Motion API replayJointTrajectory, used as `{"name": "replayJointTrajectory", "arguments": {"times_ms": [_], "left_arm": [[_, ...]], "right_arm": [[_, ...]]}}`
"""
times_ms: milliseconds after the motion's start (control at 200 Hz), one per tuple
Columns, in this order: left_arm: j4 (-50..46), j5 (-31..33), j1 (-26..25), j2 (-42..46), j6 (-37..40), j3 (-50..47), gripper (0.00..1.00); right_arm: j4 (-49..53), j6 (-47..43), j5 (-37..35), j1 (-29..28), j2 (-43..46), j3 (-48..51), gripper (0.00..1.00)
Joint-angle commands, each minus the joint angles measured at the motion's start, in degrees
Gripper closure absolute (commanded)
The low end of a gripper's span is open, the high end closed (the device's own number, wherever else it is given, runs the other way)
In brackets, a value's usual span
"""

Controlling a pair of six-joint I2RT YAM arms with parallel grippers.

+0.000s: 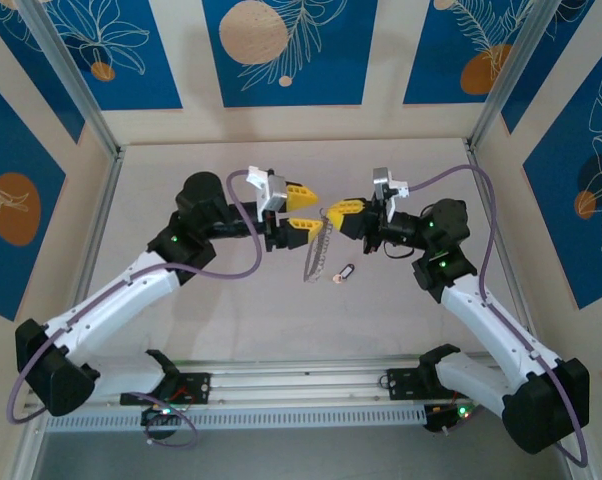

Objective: Put the keys on the keyring

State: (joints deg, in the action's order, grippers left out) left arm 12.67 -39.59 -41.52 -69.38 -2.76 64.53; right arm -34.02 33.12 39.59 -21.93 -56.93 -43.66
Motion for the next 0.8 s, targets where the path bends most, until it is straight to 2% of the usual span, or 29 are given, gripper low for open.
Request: {"name": "replayJointTrajectory", "arguments": {"times_ms": [0, 150, 310, 560, 795], "left_arm": [[6.69, 6.88, 0.04, 2.23, -6.74, -2.77, 0.43], [11.66, 6.36, 0.54, 1.00, -14.06, -4.68, 0.44], [16.59, 5.34, 0.80, -1.21, -18.57, -5.80, 0.50], [20.15, 4.49, 0.94, -3.11, -20.94, -6.29, 0.53], [23.92, 2.03, 0.99, -5.49, -23.19, -6.00, 0.60]], "right_arm": [[-5.25, 3.79, -3.48, 0.41, 0.31, 1.26, 1.00], [-9.72, 7.12, -5.41, 0.53, 0.31, 3.24, 1.00], [-12.27, 8.94, -5.67, 0.51, -0.03, 4.05, 1.00], [-13.56, 9.83, -6.30, 0.45, -0.02, 4.41, 1.00], [-13.87, 10.07, -6.20, 0.39, -0.04, 4.46, 1.00]]}}
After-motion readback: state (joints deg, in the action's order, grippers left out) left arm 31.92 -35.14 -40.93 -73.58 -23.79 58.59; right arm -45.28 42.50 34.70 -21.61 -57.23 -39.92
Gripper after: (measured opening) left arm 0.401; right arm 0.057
